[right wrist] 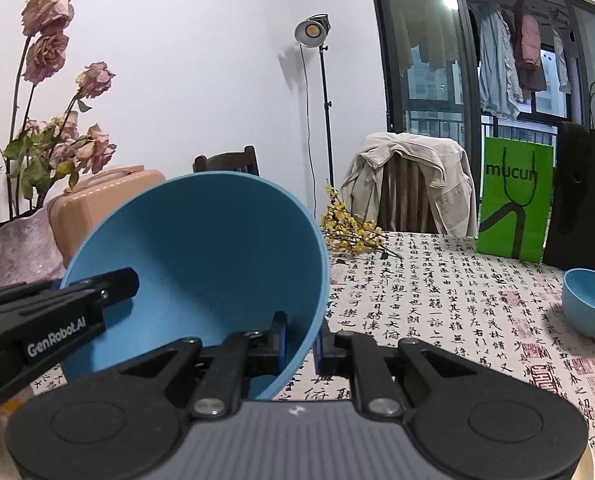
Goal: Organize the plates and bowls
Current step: 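Carry the held blue bowl with both tools toward the pink vase, then lower the blue bowl with both tools onto the tablecloth beside the vase, then open both tools to release the blue bowl rim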
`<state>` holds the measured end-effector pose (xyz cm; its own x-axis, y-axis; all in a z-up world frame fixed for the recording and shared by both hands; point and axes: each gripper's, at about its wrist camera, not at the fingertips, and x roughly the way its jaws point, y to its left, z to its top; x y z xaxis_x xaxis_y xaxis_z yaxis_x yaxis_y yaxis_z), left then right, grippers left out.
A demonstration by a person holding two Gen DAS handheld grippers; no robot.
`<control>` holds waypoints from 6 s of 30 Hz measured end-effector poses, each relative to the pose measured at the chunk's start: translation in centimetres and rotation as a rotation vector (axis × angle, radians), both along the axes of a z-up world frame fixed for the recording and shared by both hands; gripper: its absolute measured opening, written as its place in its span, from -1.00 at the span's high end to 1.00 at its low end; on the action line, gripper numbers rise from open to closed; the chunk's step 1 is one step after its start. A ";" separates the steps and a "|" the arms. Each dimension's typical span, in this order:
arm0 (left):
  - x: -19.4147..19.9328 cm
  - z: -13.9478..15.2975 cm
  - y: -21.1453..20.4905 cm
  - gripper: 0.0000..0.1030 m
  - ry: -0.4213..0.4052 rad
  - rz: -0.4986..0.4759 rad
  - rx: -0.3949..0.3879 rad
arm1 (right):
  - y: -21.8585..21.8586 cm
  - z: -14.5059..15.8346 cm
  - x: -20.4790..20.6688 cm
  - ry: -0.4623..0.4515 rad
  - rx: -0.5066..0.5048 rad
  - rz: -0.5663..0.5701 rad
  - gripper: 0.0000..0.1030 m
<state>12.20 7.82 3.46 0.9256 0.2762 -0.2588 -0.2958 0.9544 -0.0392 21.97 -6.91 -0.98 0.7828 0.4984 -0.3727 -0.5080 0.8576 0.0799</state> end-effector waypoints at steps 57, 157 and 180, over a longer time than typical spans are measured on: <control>0.6 -4.5 9.7 0.73 0.070 0.093 -0.153 | 10.1 -3.6 2.6 0.107 -0.066 0.139 0.75; 3.8 -8.7 12.5 0.74 0.196 0.129 -0.208 | 11.3 -7.0 6.1 0.211 -0.085 0.146 0.83; -0.2 -6.7 9.0 -1.00 -0.111 0.025 -0.044 | 2.0 -6.3 2.9 -0.068 0.105 0.074 -1.00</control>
